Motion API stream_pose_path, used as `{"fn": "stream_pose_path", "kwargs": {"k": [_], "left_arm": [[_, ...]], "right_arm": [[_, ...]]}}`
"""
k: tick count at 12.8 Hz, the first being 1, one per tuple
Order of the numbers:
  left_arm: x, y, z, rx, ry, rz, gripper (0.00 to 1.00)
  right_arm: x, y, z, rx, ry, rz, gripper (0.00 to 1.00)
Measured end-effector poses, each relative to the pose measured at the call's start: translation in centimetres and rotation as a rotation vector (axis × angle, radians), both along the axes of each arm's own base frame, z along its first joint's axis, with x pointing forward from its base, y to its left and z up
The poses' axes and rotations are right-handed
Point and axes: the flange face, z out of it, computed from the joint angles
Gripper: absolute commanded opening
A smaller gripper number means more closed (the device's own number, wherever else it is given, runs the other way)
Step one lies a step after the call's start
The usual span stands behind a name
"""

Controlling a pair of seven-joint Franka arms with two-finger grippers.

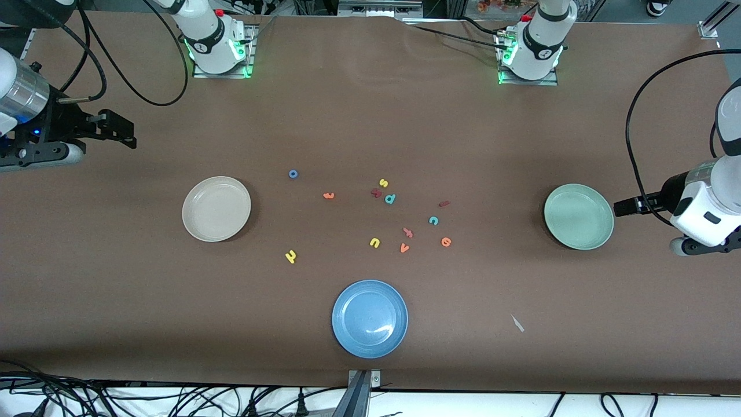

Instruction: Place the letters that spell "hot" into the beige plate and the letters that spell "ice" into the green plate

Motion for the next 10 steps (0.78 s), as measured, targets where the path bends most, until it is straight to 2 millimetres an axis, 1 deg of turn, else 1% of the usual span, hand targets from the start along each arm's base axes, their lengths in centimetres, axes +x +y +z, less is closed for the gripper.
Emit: {"fn": "stream_pose_path", "kwargs": {"k": [6, 10], "left_arm": [[0.0, -0.02, -0.01, 0.0, 0.0, 0.0, 0.96], [0.0, -0.03, -0.05, 0.0, 0.001, -0.001, 1.0]], "right_arm": [[0.06, 0.0, -0.13, 0.0, 0.002, -0.001, 1.0], [0.22, -0.03, -0.48, -0.001, 0.008, -0.002, 1.0]]}}
